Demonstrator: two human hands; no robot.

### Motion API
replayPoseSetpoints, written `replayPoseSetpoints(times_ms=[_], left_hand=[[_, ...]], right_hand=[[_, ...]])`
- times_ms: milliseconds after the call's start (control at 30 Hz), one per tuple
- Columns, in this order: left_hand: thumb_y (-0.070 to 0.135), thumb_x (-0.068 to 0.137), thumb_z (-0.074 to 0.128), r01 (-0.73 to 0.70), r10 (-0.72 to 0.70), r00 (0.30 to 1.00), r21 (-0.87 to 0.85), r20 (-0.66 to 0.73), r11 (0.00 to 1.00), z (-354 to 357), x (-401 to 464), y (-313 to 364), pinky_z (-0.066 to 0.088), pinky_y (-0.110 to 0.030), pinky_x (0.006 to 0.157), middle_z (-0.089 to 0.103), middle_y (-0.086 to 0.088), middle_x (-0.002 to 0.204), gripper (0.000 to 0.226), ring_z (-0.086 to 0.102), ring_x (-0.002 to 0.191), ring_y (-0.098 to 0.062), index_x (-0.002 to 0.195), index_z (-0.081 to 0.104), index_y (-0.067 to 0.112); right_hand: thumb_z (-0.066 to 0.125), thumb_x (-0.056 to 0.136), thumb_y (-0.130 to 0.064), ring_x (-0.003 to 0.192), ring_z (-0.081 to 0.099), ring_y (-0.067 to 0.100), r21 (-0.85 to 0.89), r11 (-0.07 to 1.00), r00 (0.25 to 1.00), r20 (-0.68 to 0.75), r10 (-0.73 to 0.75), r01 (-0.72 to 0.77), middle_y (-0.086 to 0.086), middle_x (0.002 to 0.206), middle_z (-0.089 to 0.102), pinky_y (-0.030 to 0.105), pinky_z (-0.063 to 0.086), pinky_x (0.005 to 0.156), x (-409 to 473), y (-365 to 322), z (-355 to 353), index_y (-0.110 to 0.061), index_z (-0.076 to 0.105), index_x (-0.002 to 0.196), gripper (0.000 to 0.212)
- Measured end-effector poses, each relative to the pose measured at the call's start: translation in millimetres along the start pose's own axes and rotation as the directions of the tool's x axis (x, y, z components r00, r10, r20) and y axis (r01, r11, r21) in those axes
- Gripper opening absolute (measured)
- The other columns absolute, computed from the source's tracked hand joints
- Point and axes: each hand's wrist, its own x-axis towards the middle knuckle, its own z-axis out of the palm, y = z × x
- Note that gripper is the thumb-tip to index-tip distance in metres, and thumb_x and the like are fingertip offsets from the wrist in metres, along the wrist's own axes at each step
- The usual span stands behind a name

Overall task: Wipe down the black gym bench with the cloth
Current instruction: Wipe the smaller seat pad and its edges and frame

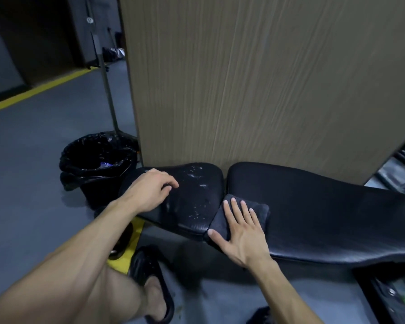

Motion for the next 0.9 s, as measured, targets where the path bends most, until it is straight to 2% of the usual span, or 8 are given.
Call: replayPoseSetpoints(times_ms=[200,367,467,533,667,733,800,900], left_hand=[[0.023,0.101,0.055,0.011,-0.014,0.998,0.043,0.058,0.999,-15.2,-18.7,-5.9,0.039,-0.039,0.112,0.067,0.014,0.125,0.027,0.052,0.124,-0.015,0.122,0.07,0.032],[0.024,0.1,0.058,0.048,-0.048,0.998,-0.007,0.035,0.999,-10.5,-29.6,-26.9,0.048,-0.037,0.101,0.065,0.013,0.125,0.028,0.054,0.121,-0.016,0.126,0.068,0.03],[0.029,0.099,0.061,0.085,-0.085,0.995,-0.005,0.061,0.996,-8.1,-39.9,-49.6,0.043,-0.036,0.105,0.06,0.011,0.134,0.036,0.05,0.125,-0.017,0.135,0.062,0.027],[0.031,0.099,0.061,0.123,-0.122,0.991,-0.016,0.052,0.992,-11.9,-45.5,-63.2,0.042,-0.037,0.107,0.057,0.01,0.138,0.039,0.05,0.127,-0.018,0.138,0.059,0.027],[0.027,0.1,0.058,0.181,-0.179,0.98,-0.017,0.082,0.983,-13.7,-50.2,-88.0,0.043,-0.038,0.107,0.057,0.011,0.137,0.036,0.051,0.127,-0.017,0.136,0.06,0.028],[0.024,0.101,0.055,0.206,-0.203,0.973,-0.023,0.106,0.978,-11.2,-48.5,-96.6,0.045,-0.039,0.105,0.057,0.011,0.135,0.035,0.053,0.126,-0.017,0.135,0.06,0.028],[0.022,0.102,0.053,0.245,-0.239,0.963,-0.035,0.124,0.969,-10.5,-42.1,-102.4,0.047,-0.04,0.101,0.056,0.011,0.134,0.035,0.056,0.121,-0.018,0.135,0.06,0.029],[0.022,0.103,0.05,0.302,-0.295,0.949,-0.045,0.112,0.952,-9.6,-33.7,-110.9,0.05,-0.04,0.094,0.055,0.009,0.134,0.035,0.058,0.113,-0.019,0.135,0.058,0.032]], right_hand=[[-0.005,0.08,-0.082,0.154,-0.018,0.021,0.028,0.996,0.996,-0.025,-0.089,0.09,0.002,0.165,-0.02,0.039,-0.012,0.122,3.9,-27.7,10.7,-0.019,-0.012,0.159,0.102],[0.011,0.094,-0.077,0.155,0.008,0.029,-0.047,0.994,0.99,-0.098,-0.105,0.1,0.012,0.168,0.008,0.046,0.007,0.121,3.7,-30.6,30.3,-0.01,0.012,0.16,0.095],[-0.001,0.086,-0.082,0.157,-0.002,0.022,-0.081,0.988,0.988,-0.063,-0.138,0.132,0.006,0.169,-0.005,0.043,0.001,0.125,30.7,-14.9,21.1,-0.016,-0.001,0.161,0.1],[-0.005,0.083,-0.084,0.156,-0.007,0.018,-0.048,0.996,0.996,-0.031,-0.083,0.081,0.004,0.169,-0.009,0.04,-0.003,0.126,54.1,-14.0,12.4,-0.019,-0.007,0.161,0.102],[-0.002,0.085,-0.078,0.157,-0.006,0.025,0.035,0.994,0.988,-0.107,0.11,-0.107,0.012,0.169,-0.004,0.043,-0.003,0.126,66.9,-55.7,17.5,-0.011,-0.004,0.16,0.101],[0.003,0.09,-0.077,0.156,-0.008,0.027,0.043,0.997,0.987,-0.15,0.063,-0.057,0.013,0.168,-0.005,0.042,-0.006,0.126,56.7,-79.4,29.1,-0.009,0.0,0.16,0.098],[0.009,0.094,-0.076,0.157,-0.004,0.025,0.013,0.999,0.981,-0.187,-0.048,0.052,0.01,0.168,0.0,0.041,-0.004,0.125,51.0,-85.8,34.2,-0.01,0.008,0.16,0.094],[0.013,0.095,-0.075,0.157,0.0,0.017,-0.011,0.987,0.965,-0.207,-0.16,0.161,0.001,0.169,0.008,0.04,0.006,0.126,51.8,-59.4,35.1,-0.015,0.015,0.161,0.09]])
